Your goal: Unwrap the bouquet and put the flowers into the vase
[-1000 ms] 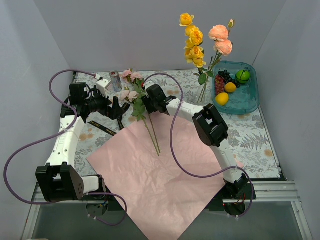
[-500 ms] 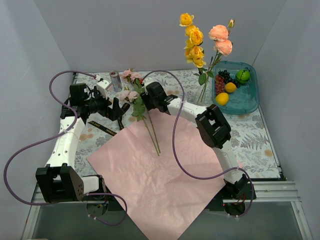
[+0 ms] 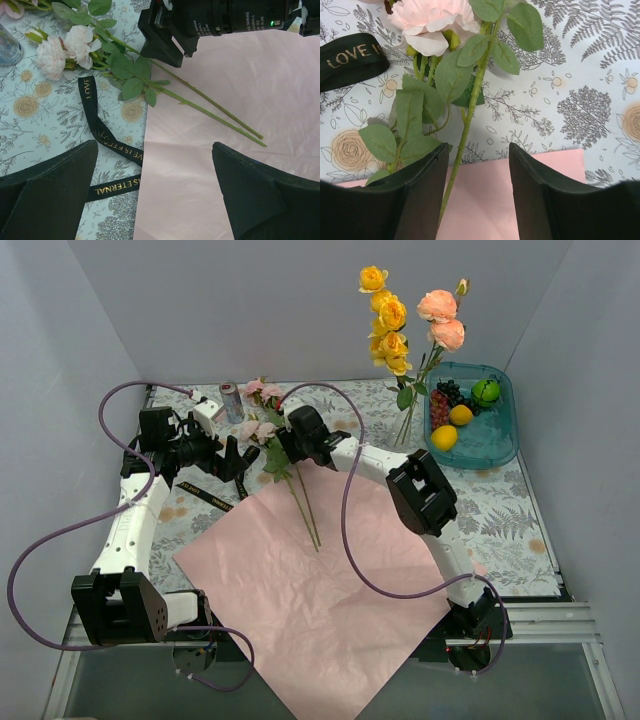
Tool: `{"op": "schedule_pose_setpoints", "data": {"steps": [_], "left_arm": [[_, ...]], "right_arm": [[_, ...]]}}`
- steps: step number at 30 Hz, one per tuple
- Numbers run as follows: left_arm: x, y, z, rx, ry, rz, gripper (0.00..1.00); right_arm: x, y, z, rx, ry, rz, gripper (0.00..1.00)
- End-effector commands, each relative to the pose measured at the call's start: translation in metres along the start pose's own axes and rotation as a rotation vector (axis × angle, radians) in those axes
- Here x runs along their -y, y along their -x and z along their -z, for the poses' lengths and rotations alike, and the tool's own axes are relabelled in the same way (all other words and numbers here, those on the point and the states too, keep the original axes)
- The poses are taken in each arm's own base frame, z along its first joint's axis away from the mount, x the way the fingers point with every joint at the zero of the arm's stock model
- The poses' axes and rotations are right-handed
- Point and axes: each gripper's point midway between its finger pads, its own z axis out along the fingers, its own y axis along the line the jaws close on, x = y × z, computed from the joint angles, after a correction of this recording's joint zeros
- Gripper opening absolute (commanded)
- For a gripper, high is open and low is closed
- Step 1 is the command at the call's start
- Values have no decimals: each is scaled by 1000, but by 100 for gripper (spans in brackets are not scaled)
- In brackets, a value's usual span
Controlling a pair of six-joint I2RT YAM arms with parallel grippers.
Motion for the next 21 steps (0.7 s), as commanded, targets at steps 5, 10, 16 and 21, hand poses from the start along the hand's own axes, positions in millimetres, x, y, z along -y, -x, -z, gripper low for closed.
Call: {"op": "schedule_pose_setpoints", "data": {"steps": [5, 10, 16, 21], "left_arm": [[0, 8, 10, 24, 30, -54, 98], [0, 7, 9, 19, 32, -56, 98], [-1, 7, 10, 23, 34, -58, 98], [0, 8, 12, 25, 39, -61, 98]], "right_arm": [[-10, -12, -22, -26, 28, -17, 58], [-11, -23, -26, -45, 32, -18, 57], [-7, -25, -28, -52, 22, -11, 36], [7, -10, -21, -25, -9, -23, 1]]}}
